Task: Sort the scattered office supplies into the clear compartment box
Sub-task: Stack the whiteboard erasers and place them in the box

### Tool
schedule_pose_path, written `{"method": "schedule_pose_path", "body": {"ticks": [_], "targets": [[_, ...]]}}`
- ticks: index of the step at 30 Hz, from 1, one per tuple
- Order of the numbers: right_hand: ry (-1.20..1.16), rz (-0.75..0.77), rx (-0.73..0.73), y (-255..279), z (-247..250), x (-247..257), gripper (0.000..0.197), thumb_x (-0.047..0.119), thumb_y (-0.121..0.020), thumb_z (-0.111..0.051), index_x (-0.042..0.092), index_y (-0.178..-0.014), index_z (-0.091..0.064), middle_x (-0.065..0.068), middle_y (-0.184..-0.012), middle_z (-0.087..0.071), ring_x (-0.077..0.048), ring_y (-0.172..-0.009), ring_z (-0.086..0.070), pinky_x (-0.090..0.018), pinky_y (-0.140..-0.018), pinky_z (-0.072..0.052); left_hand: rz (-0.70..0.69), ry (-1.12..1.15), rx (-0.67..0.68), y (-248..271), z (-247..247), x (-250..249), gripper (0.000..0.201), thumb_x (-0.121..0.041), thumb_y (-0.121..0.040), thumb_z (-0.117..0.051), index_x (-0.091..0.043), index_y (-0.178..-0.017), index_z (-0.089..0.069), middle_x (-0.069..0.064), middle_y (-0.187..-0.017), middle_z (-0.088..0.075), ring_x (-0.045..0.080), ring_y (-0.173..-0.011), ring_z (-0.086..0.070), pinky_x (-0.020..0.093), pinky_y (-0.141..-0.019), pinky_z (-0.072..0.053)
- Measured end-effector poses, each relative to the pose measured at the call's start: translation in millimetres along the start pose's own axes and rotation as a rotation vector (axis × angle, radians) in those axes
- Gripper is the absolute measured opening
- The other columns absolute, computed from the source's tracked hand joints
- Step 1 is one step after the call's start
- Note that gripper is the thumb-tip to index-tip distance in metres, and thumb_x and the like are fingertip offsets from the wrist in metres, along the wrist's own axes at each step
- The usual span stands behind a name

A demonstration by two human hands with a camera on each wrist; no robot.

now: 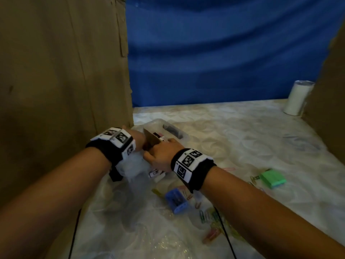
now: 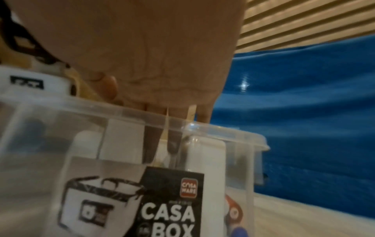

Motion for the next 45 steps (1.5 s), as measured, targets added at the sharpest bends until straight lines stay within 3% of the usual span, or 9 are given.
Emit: {"method": "schedule_pose_path", "body": {"ticks": [5,10,14,21,24,28,35,40,45], "targets": [[-0.252,0.013,-0.487,64.4,11.5,-32.7,0.035,0.039,-0.093,-0.042,0.02,-0.113,-0.064,-0.002,-0.12,-0.063,-0.022,-0.115,-0.052,-0.04,-0.098,-0.04,-0.027,0.295,-0.22,23.7,38.8,-9.9,0.038,-0.021,-0.094,-0.041,-0.032,-0.128,-0.054,0.002,-0.138,-0.051,0.024,-0.128,-0.044,0.042,-0.106,-0.028],[-0.256,-0.252,-0.428,133.1,2.4,-115.1,0.035,0.033,-0.092,-0.051,0.022,-0.125,-0.056,-0.001,-0.132,-0.052,-0.022,-0.123,-0.044,-0.036,-0.103,-0.038,-0.221,0.552,-0.669,76.8,54.6,-55.9,0.035,-0.017,-0.093,-0.045,-0.027,-0.124,-0.058,0.0,-0.129,-0.055,0.021,-0.121,-0.046,0.037,-0.102,-0.035],[-0.197,-0.585,-0.118,170.2,-15.5,-196.8,0.046,0.025,-0.091,-0.054,0.022,-0.135,-0.046,-0.011,-0.144,-0.036,-0.034,-0.131,-0.034,-0.039,-0.106,-0.034,-0.31,0.671,-0.432,88.2,16.6,-106.5,0.032,-0.023,-0.095,-0.048,-0.026,-0.125,-0.059,-0.002,-0.13,-0.054,0.019,-0.119,-0.05,0.031,-0.099,-0.039],[-0.121,-0.787,0.163,201.1,-31.1,-280.7,0.076,0.043,-0.086,-0.063,0.009,-0.144,-0.028,-0.019,-0.145,-0.035,-0.037,-0.126,-0.046,-0.042,-0.1,-0.044,-0.059,0.545,0.039,67.7,-56.0,-134.0,0.056,-0.035,-0.09,-0.056,-0.021,-0.142,-0.038,0.005,-0.15,-0.035,0.025,-0.134,-0.039,0.033,-0.108,-0.036],[-0.151,-0.807,0.181,200.6,-42.4,-293.7,0.092,0.049,-0.078,-0.071,0.002,-0.144,-0.026,-0.019,-0.145,-0.04,-0.034,-0.127,-0.046,-0.04,-0.1,-0.043,-0.033,0.498,0.05,63.2,-62.4,-145.7,0.058,-0.035,-0.088,-0.06,-0.02,-0.14,-0.041,0.008,-0.143,-0.041,0.028,-0.128,-0.046,0.035,-0.105,-0.04],[-0.149,-0.76,0.118,197.0,-51.3,-302.4,0.071,0.037,-0.085,-0.065,0.003,-0.138,-0.033,-0.021,-0.135,-0.049,-0.035,-0.118,-0.054,-0.038,-0.091,-0.045,0.027,0.439,0.017,60.5,-66.7,-151.1,0.058,-0.038,-0.084,-0.063,-0.029,-0.137,-0.043,0.007,-0.137,-0.043,0.028,-0.121,-0.051,0.038,-0.103,-0.043],[-0.144,-0.62,0.205,195.0,-53.7,-295.3,0.078,0.039,-0.079,-0.072,0.026,-0.143,-0.028,-0.018,-0.142,-0.03,-0.042,-0.123,-0.044,-0.047,-0.099,-0.042,0.152,0.398,0.003,65.7,-68.8,-147.7,0.055,-0.039,-0.08,-0.063,-0.022,-0.131,-0.048,0.005,-0.132,-0.054,0.026,-0.12,-0.053,0.039,-0.101,-0.046],[-0.076,-0.595,0.166,197.1,-53.6,-288.2,0.076,0.047,-0.08,-0.067,0.01,-0.137,-0.032,-0.017,-0.14,-0.038,-0.036,-0.119,-0.048,-0.042,-0.092,-0.042,0.166,0.589,-0.005,76.3,-67.2,-150.4,0.061,-0.035,-0.078,-0.068,-0.026,-0.133,-0.042,0.007,-0.13,-0.036,0.027,-0.112,-0.053,0.034,-0.099,-0.044],[-0.346,-0.531,-0.067,195.2,-26.3,-274.4,0.06,0.037,-0.073,-0.078,0.011,-0.111,-0.039,-0.012,-0.106,-0.057,-0.026,-0.083,-0.057,-0.033,-0.067,-0.045,0.141,0.83,-0.104,91.8,-54.6,-140.1,0.056,-0.029,-0.075,-0.072,-0.023,-0.123,-0.044,0.004,-0.122,-0.03,0.022,-0.094,-0.053,0.029,-0.091,-0.045]]}}
Point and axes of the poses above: each hand's wrist, its own y-axis away from the middle knuckle, its own z-axis out of the back of the hand, x = y × z, the point moved 5 cm from there along -y, towards the middle knuckle
